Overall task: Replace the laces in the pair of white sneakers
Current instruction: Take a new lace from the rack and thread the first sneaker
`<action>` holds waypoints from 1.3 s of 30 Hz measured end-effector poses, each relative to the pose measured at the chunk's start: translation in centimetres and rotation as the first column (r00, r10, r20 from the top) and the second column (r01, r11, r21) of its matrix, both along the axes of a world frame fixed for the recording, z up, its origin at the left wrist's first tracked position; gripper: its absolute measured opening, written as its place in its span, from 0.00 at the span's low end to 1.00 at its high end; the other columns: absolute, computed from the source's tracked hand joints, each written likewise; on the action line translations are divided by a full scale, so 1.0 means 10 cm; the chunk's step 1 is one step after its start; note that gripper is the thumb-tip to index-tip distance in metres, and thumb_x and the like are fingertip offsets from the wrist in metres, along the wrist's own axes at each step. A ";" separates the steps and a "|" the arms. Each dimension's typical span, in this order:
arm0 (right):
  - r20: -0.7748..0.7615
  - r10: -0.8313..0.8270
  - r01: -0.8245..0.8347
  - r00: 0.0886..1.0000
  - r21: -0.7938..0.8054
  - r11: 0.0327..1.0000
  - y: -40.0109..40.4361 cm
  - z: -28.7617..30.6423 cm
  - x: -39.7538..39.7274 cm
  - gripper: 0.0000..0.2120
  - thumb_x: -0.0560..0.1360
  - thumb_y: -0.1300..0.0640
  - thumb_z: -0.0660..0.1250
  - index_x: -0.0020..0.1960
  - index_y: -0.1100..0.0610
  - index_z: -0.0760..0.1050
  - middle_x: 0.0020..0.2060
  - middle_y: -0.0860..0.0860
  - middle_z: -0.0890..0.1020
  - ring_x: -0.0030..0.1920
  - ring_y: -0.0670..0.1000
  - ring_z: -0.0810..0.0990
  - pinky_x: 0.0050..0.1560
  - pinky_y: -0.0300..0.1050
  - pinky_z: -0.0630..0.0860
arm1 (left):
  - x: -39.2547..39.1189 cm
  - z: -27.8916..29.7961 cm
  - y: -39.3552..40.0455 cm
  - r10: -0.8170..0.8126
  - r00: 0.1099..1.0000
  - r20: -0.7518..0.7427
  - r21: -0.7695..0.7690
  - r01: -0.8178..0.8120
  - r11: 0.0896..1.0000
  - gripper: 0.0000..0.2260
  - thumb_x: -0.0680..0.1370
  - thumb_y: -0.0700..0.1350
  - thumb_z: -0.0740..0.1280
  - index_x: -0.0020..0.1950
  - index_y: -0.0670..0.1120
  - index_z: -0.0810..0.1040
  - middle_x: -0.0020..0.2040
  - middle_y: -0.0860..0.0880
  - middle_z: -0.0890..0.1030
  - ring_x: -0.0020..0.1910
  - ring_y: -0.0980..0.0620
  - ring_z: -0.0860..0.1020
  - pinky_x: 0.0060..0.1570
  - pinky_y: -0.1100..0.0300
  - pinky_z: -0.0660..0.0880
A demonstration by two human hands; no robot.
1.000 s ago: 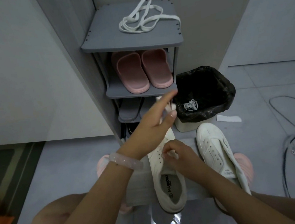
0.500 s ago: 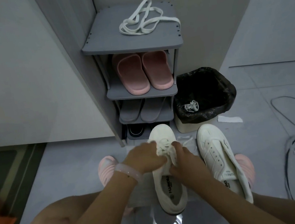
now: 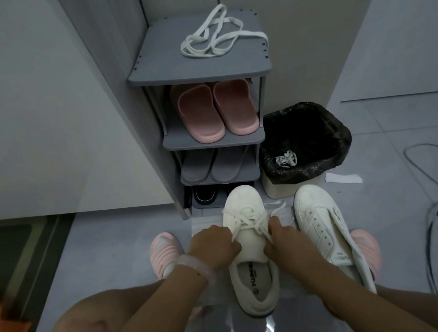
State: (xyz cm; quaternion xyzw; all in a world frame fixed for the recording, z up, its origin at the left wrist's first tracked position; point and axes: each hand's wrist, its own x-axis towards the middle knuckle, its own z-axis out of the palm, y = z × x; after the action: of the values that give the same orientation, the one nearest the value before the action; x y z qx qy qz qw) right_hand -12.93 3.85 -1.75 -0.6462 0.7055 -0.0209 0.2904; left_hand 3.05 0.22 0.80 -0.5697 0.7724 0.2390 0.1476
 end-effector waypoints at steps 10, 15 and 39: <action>0.053 0.058 -0.052 0.997 -0.105 0.993 -0.10 0.12 0.16 0.22 0.74 0.55 0.61 0.65 0.56 0.60 0.55 0.54 0.71 0.50 0.57 0.77 0.40 0.42 0.65 | -0.04 -0.23 -0.18 -0.158 0.988 0.000 -0.204 0.154 0.967 0.25 0.78 0.41 0.57 0.74 0.53 0.57 0.74 0.44 0.56 0.69 0.44 0.62 0.64 0.52 0.63; 0.077 0.052 -0.046 0.996 -0.079 0.996 -0.09 0.10 0.12 0.21 0.74 0.53 0.61 0.64 0.56 0.60 0.53 0.55 0.72 0.49 0.57 0.76 0.40 0.42 0.65 | -0.06 -0.31 -0.24 -0.141 0.984 -0.111 -0.346 0.094 0.933 0.09 0.76 0.39 0.57 0.55 0.45 0.70 0.58 0.47 0.72 0.57 0.48 0.71 0.52 0.60 0.63; 0.748 0.061 -0.230 0.661 0.124 0.965 0.01 0.60 0.34 0.07 0.79 0.55 0.61 0.53 0.51 0.78 0.59 0.45 0.76 0.56 0.39 0.74 0.53 0.27 0.69 | 0.13 0.73 -0.41 0.831 0.106 -0.546 0.822 0.259 0.507 0.19 0.78 0.53 0.57 0.67 0.49 0.67 0.59 0.42 0.79 0.22 0.56 0.71 0.27 0.64 0.72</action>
State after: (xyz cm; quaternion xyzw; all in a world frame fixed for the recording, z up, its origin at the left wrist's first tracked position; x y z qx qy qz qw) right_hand -9.51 3.97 4.27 -0.6028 0.4718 -0.1828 0.6169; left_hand 4.36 -3.85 8.15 -0.3128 0.3182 0.8718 -0.2022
